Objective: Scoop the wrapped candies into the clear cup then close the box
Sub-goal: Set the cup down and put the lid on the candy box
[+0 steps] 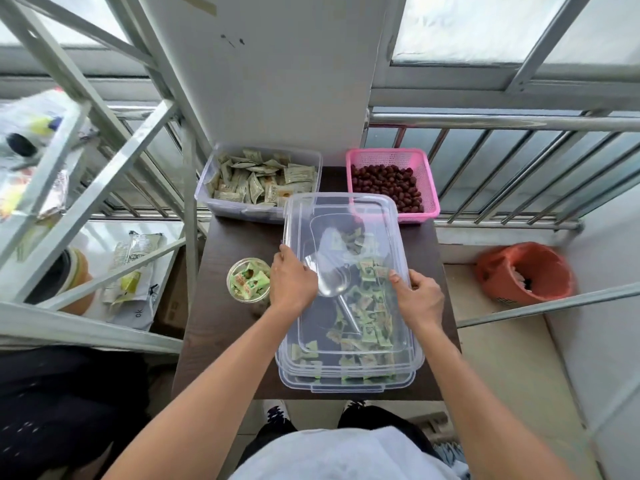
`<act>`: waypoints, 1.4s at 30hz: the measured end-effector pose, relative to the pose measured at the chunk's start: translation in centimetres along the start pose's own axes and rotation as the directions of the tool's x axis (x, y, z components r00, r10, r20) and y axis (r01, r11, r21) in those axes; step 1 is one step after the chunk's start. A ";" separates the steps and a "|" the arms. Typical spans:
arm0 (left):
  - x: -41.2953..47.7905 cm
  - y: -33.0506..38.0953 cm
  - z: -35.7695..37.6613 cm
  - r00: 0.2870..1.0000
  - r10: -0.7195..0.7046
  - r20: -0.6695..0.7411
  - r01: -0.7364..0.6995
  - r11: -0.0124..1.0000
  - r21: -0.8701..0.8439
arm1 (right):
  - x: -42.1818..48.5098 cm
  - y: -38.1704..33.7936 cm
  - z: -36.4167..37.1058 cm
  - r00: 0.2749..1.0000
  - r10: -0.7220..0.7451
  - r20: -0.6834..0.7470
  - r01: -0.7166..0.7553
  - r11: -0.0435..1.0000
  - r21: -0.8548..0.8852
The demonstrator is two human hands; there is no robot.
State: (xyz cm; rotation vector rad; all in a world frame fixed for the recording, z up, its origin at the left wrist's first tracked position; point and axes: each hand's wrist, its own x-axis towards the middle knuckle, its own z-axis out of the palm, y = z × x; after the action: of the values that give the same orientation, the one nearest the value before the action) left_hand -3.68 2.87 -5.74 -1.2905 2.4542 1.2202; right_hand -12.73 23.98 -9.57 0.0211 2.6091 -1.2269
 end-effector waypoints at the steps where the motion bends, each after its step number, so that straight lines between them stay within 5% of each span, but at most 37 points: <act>1: -0.2 -0.1 0.2 1.000 0.007 0.000 -0.007 1.000 0.012 | -0.1 0.3 0.2 1.000 0.023 -0.003 -0.023 1.000 0.003; 42: -1.4 -4.7 3.4 0.989 0.122 -0.078 -0.125 0.992 -0.033 | -2.6 -0.4 0.2 0.988 0.117 -0.100 -0.117 0.993 0.003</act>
State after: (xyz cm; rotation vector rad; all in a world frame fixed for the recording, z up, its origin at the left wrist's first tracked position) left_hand -0.17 4.67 -10.26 -1.2330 2.6119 1.2750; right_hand -10.22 23.81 -8.82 0.2376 2.6512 -1.2110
